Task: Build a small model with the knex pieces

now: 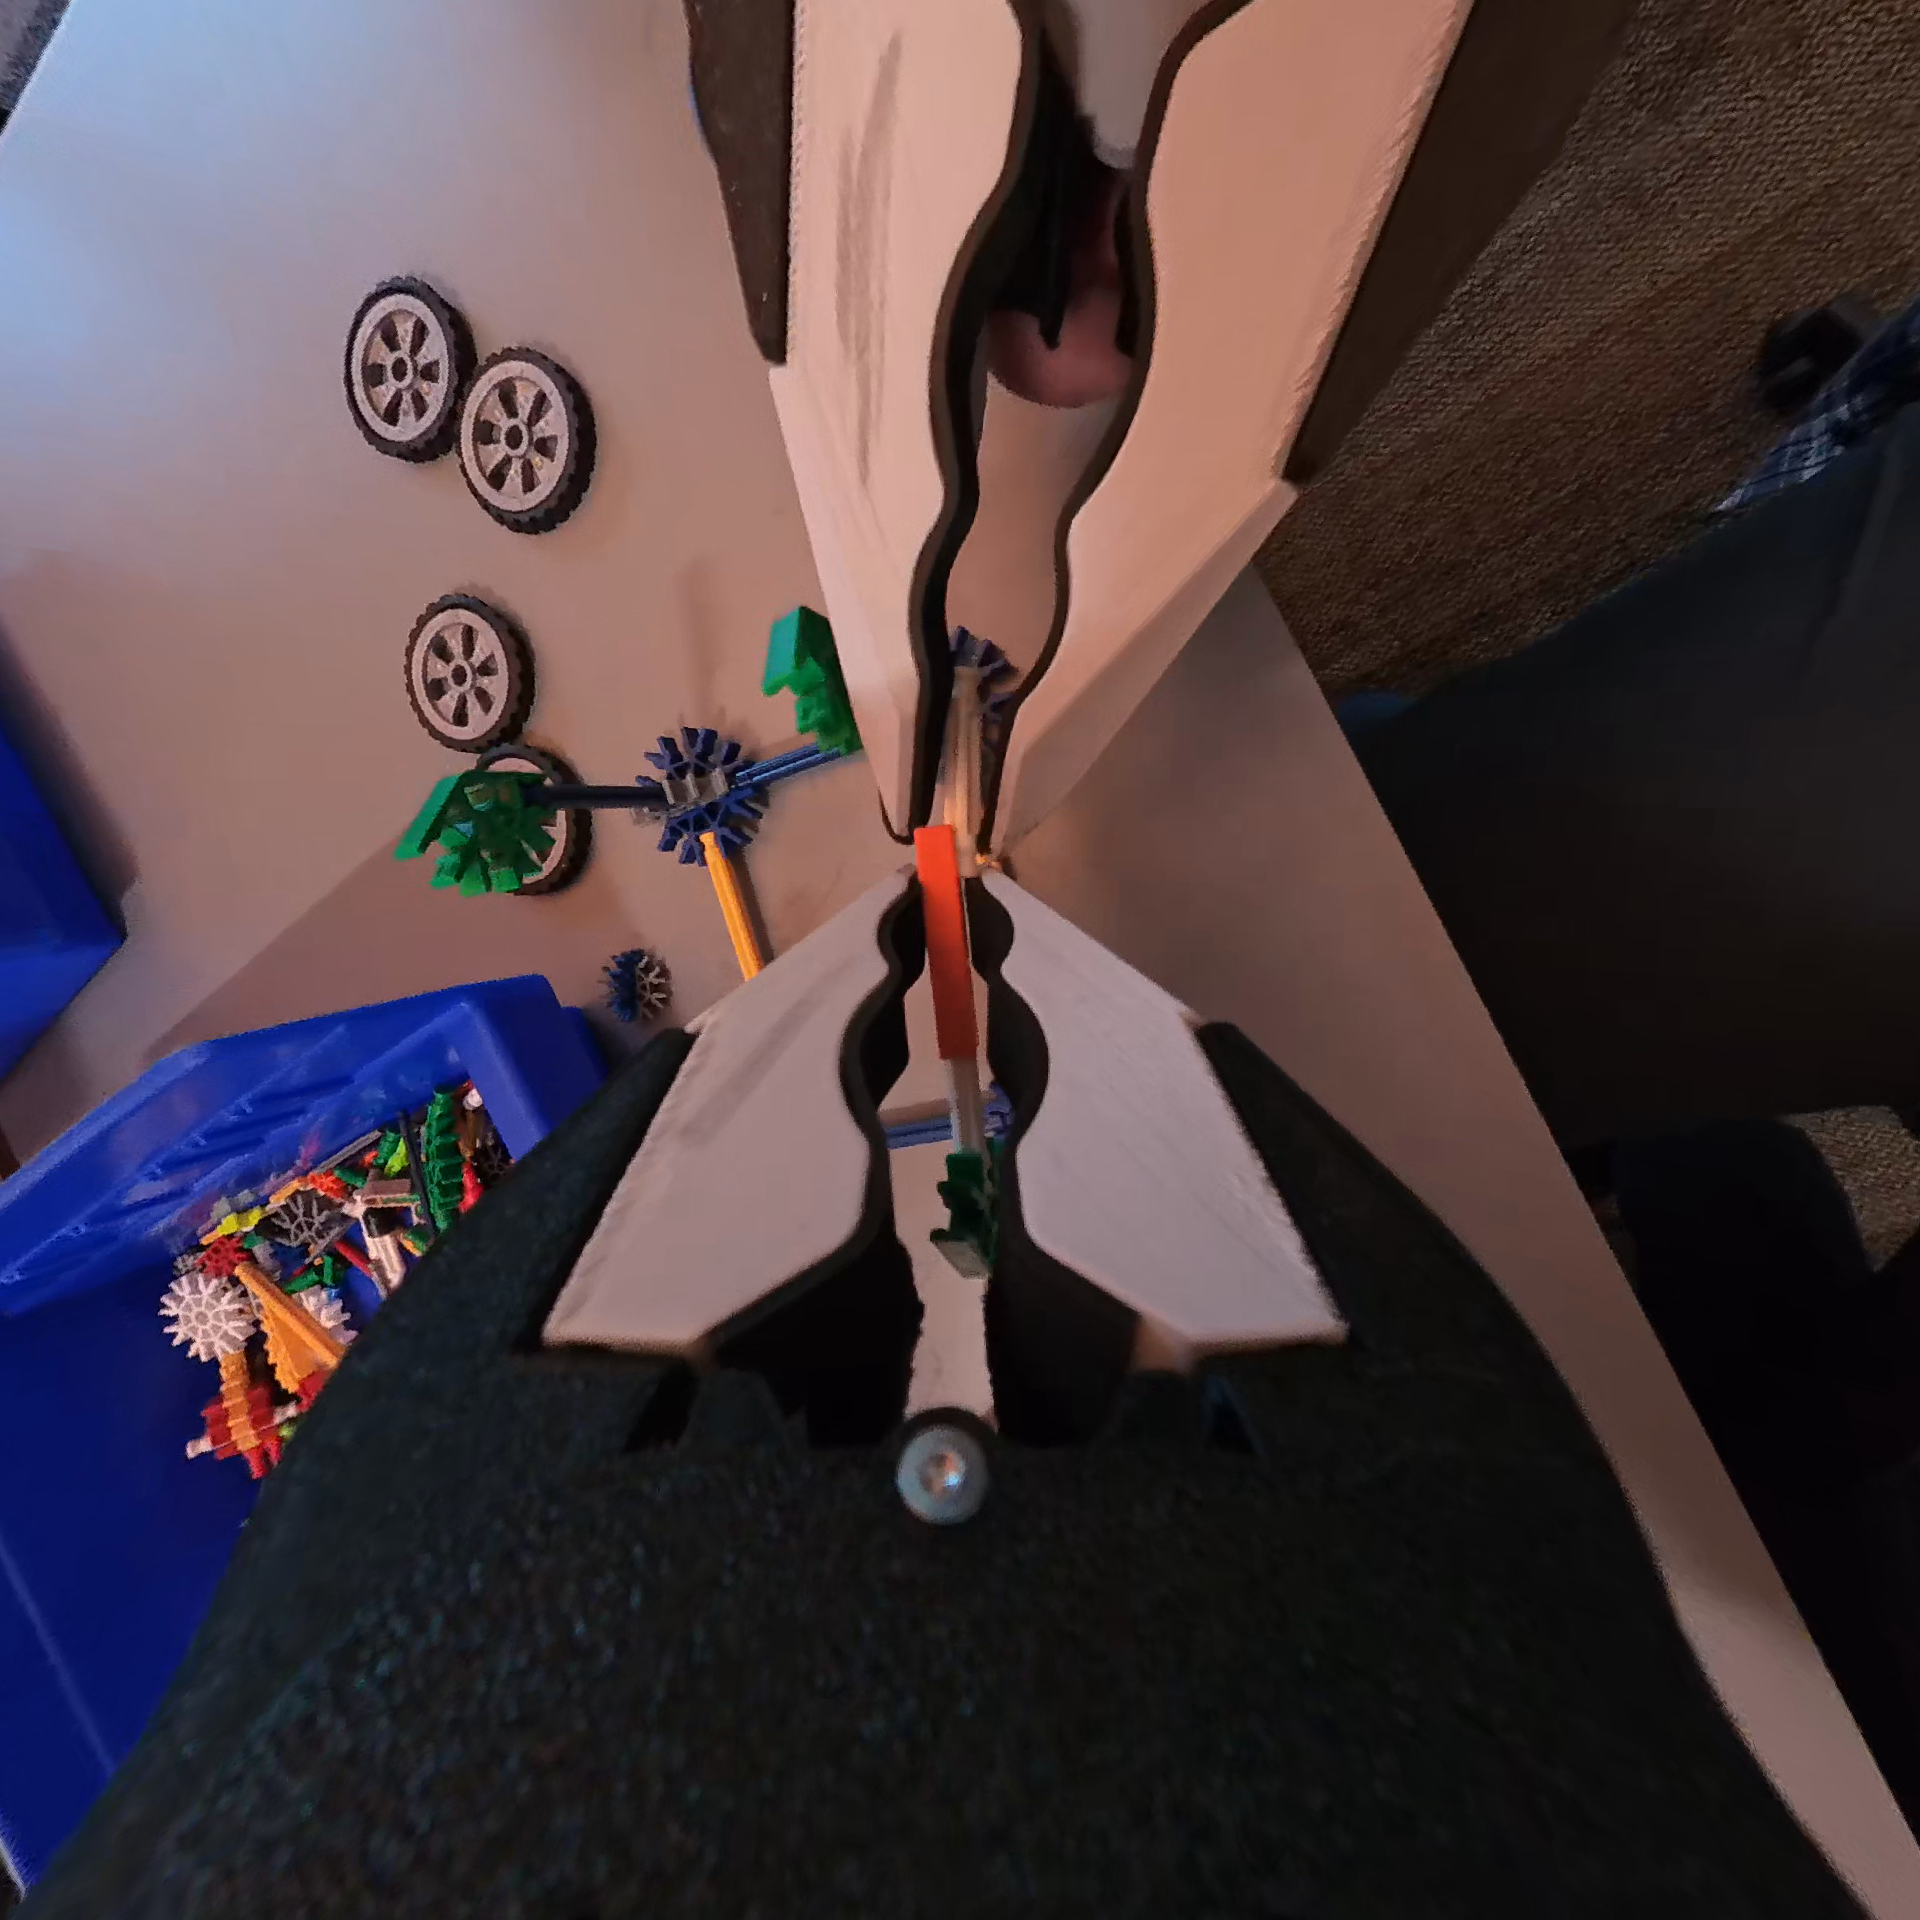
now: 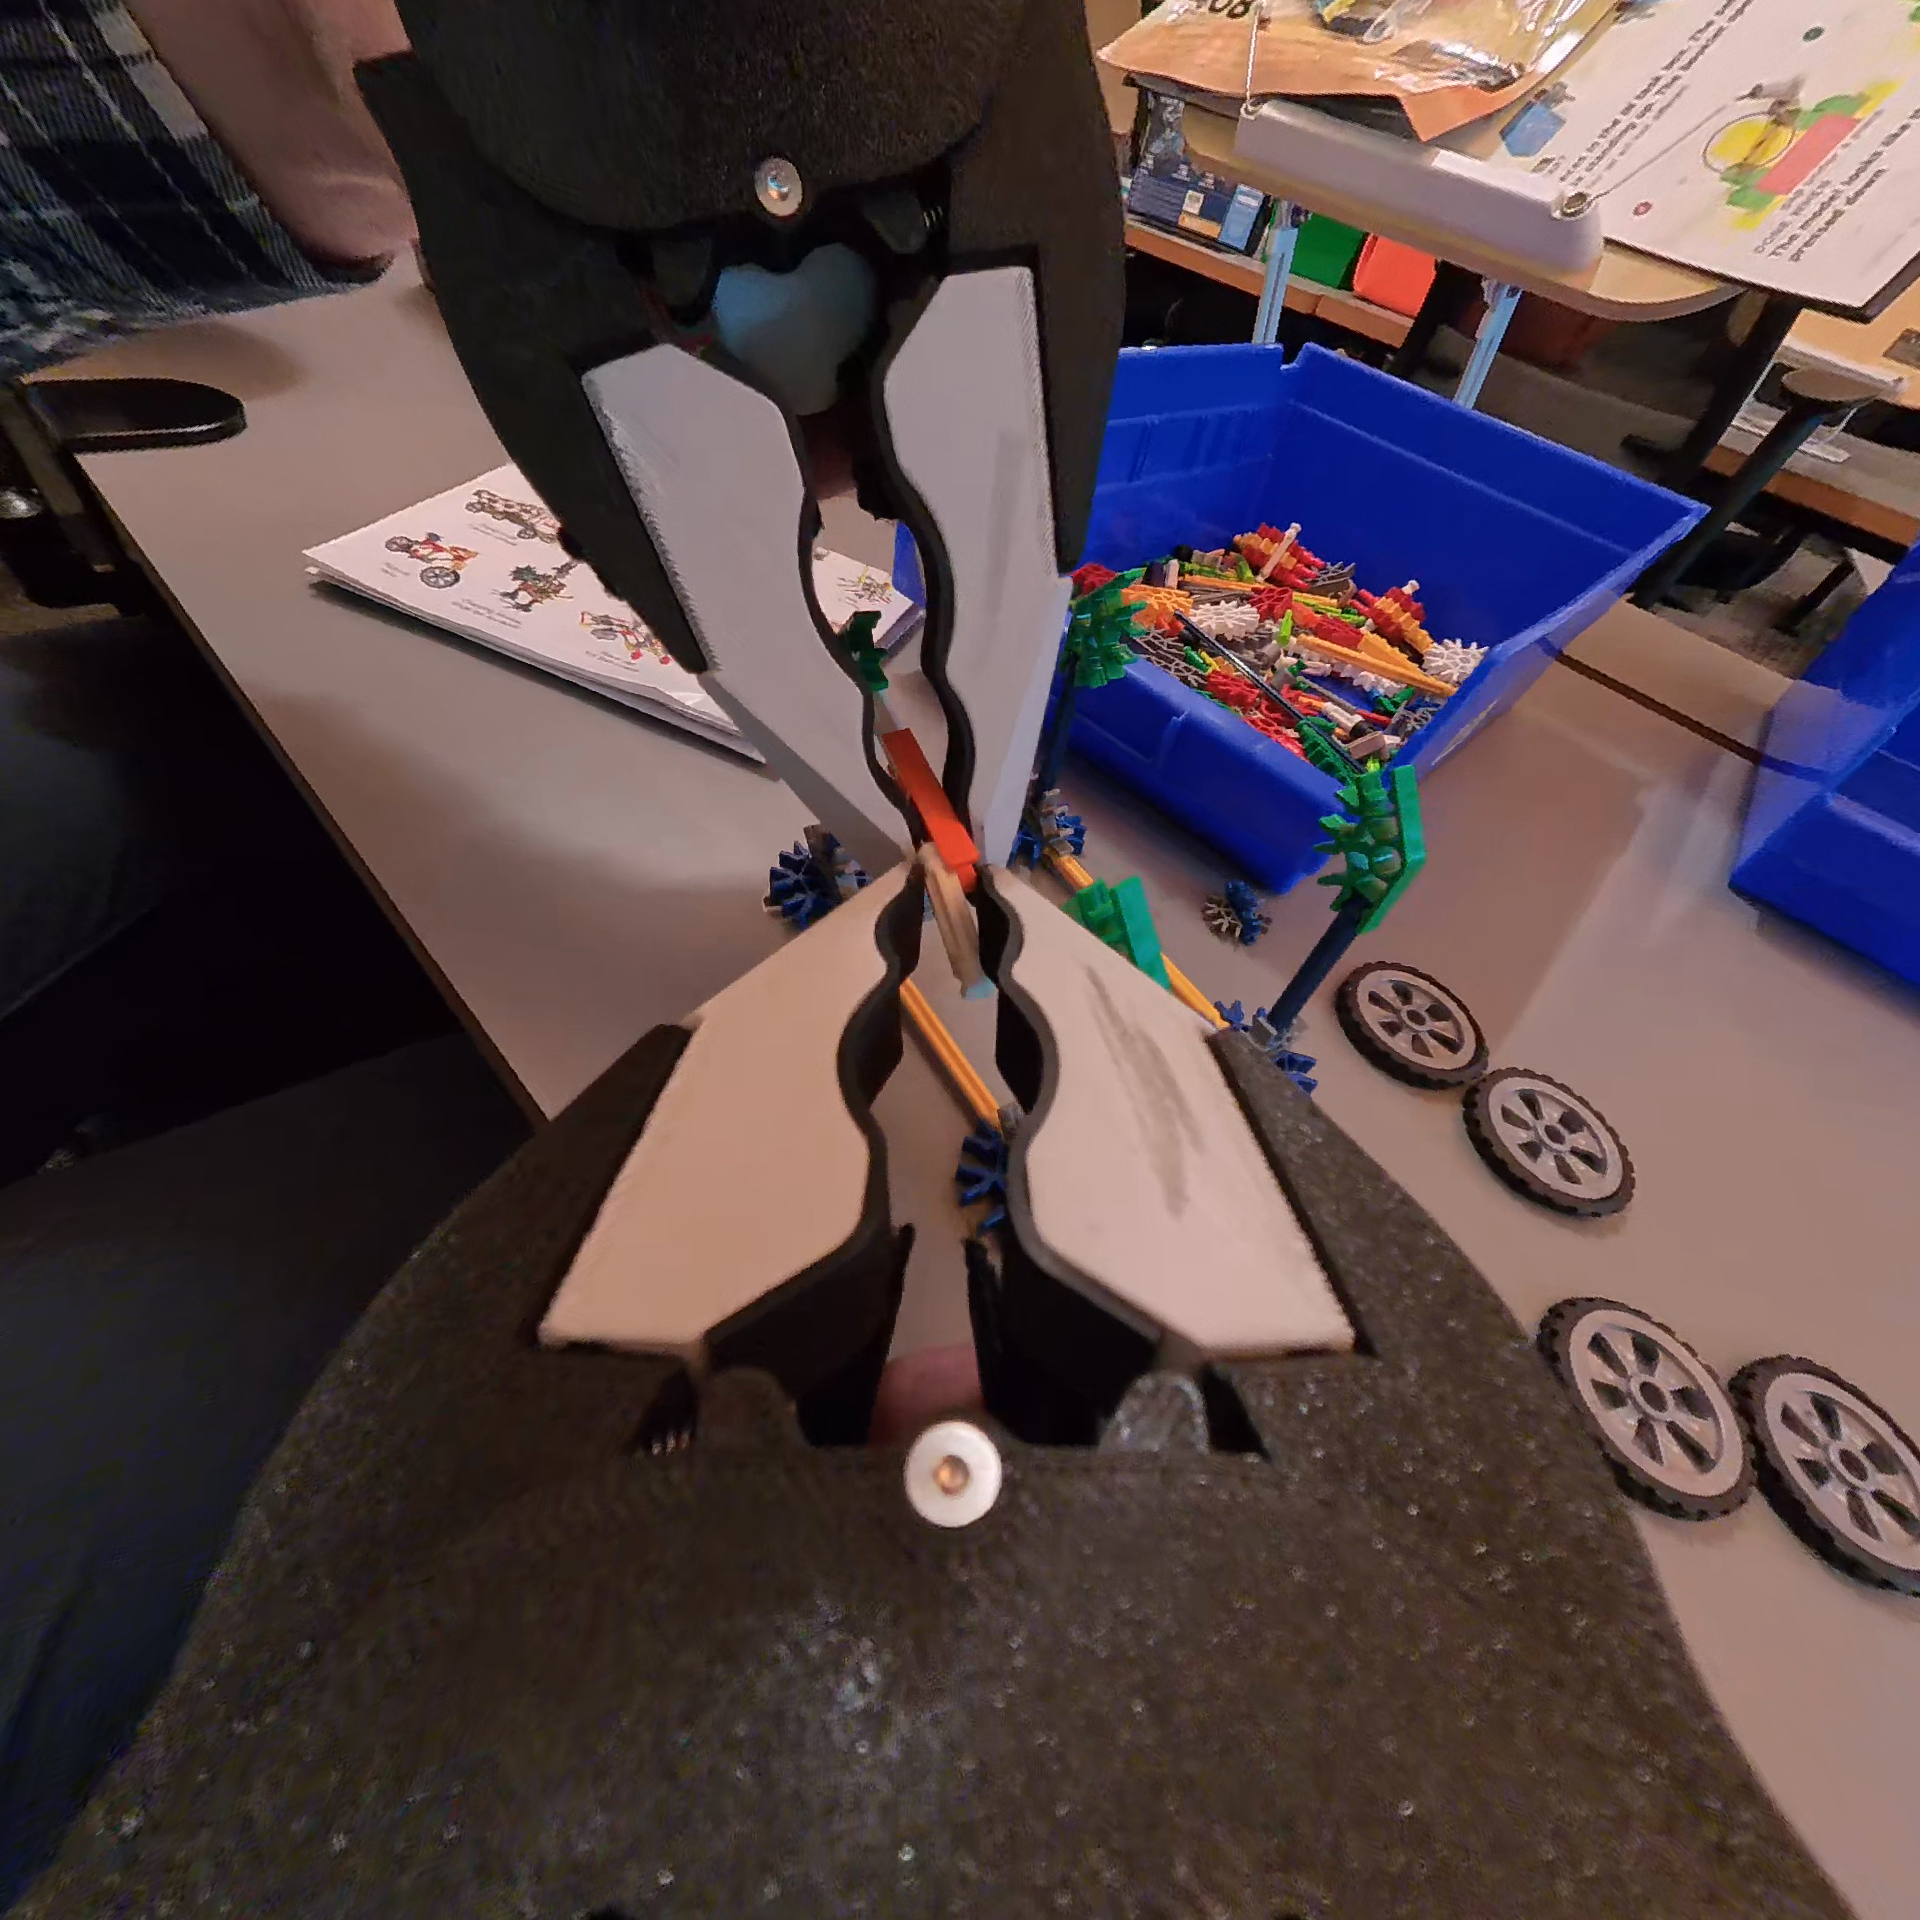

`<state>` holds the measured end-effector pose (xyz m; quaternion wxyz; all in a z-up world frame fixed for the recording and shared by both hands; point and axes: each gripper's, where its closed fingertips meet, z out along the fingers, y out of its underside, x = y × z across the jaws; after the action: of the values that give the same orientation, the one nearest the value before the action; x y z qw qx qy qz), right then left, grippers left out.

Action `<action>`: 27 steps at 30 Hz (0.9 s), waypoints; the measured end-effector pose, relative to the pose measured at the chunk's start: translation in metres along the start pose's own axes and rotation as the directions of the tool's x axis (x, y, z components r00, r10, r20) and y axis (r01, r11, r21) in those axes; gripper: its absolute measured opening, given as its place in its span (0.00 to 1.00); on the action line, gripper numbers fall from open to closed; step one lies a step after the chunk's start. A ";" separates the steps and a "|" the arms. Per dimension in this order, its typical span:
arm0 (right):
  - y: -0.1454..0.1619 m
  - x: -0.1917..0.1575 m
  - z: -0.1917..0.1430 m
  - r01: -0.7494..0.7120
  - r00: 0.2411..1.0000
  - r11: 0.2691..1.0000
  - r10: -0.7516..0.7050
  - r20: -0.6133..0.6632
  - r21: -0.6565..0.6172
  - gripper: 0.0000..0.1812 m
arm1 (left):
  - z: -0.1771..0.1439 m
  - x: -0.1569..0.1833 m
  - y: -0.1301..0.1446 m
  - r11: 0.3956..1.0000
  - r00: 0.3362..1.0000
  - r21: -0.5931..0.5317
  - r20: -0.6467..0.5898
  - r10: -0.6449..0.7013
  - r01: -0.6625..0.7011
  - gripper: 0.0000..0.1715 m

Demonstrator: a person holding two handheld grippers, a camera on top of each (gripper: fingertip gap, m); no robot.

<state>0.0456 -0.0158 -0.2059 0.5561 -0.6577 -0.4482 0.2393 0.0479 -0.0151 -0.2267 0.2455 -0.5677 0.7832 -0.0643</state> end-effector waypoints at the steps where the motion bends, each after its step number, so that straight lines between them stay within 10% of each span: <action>1: 0.001 0.001 0.000 0.000 1.000 1.000 0.000 -0.002 -0.005 0.05 | 0.001 0.000 0.000 1.000 1.000 -0.001 0.005 0.005 -0.005 0.03; 27: 0.006 0.003 0.008 0.093 0.995 0.992 -0.091 0.035 -0.084 0.03 | 0.006 -0.003 0.006 0.995 0.998 -0.073 0.005 0.063 -0.062 0.01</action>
<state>0.0426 -0.0090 -0.2129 0.5309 -0.6557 -0.4964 0.2041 0.0457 -0.0088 -0.2329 0.2295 -0.5517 0.8014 -0.0259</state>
